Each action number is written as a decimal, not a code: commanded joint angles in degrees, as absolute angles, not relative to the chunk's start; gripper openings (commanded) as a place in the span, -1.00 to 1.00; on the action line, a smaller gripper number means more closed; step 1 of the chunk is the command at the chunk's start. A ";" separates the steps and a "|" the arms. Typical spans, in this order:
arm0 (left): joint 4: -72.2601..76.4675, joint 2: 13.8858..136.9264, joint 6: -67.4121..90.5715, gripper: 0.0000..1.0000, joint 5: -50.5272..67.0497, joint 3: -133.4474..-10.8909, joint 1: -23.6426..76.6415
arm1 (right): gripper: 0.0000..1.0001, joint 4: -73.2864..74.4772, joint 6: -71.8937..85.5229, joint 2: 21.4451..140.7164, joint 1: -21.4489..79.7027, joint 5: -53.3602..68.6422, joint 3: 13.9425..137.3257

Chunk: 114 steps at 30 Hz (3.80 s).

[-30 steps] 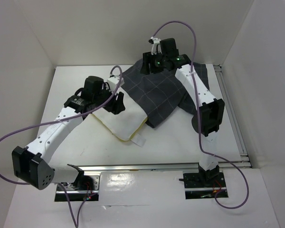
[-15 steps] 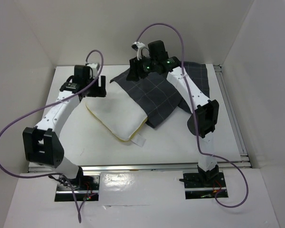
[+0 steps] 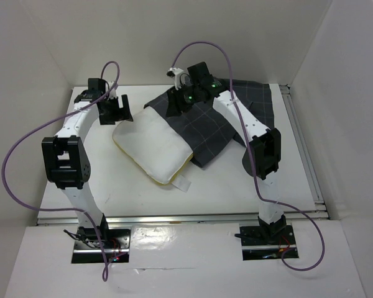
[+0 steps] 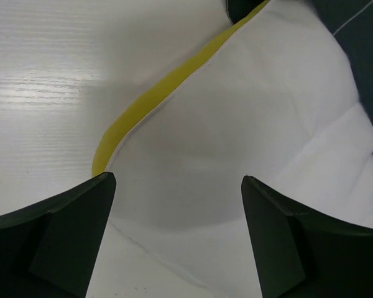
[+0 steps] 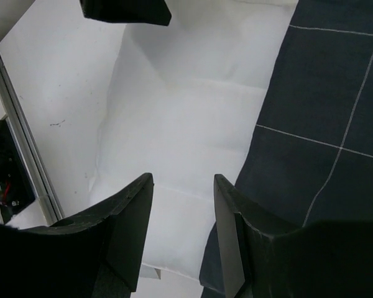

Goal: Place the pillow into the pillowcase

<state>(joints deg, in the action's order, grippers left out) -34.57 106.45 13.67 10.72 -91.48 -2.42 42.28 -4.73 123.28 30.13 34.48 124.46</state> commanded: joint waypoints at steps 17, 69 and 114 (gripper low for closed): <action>-41.48 125.68 6.60 0.98 33.05 -102.39 -6.94 | 0.02 44.47 -6.15 124.63 30.50 31.46 129.64; -58.69 137.81 -14.75 0.42 78.74 -106.43 -16.96 | 0.02 47.99 -8.35 128.05 31.55 31.99 131.92; -24.08 80.68 -30.41 -1.00 14.68 -90.25 17.93 | 0.37 21.27 -7.82 115.32 25.14 18.37 122.10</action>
<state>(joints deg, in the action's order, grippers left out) -29.28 83.53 -28.18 15.55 -85.23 17.41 21.06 -4.56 115.77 24.97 17.45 125.01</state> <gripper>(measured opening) 0.098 0.682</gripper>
